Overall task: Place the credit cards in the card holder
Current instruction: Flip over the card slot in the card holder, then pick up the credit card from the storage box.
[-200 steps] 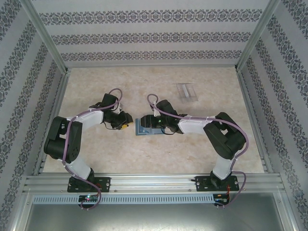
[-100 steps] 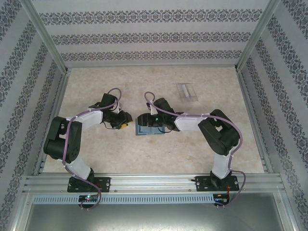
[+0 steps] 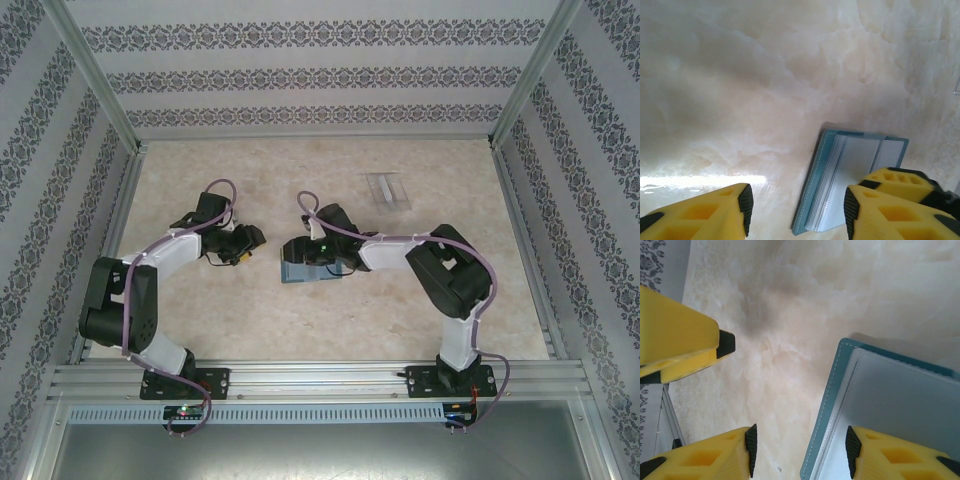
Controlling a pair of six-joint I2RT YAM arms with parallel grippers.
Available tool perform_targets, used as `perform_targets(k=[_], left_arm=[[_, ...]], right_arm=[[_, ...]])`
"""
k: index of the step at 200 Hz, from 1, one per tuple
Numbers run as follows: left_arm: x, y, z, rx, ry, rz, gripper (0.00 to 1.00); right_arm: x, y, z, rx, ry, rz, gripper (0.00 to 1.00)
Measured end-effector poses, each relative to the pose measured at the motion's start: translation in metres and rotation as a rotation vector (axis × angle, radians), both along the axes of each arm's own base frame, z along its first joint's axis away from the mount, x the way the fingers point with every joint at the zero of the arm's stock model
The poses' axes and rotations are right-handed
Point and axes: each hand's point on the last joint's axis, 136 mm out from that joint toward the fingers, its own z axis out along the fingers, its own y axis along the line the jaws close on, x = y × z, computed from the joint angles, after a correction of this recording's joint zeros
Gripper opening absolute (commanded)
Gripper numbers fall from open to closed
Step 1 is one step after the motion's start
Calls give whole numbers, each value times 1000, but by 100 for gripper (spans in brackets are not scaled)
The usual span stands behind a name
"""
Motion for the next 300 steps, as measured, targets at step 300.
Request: perform_targets(k=[300], left_arm=[[3,-52,8,117,-49,-175,63]], right_arm=[[201,-276,20,-1005,-271,-379,63]])
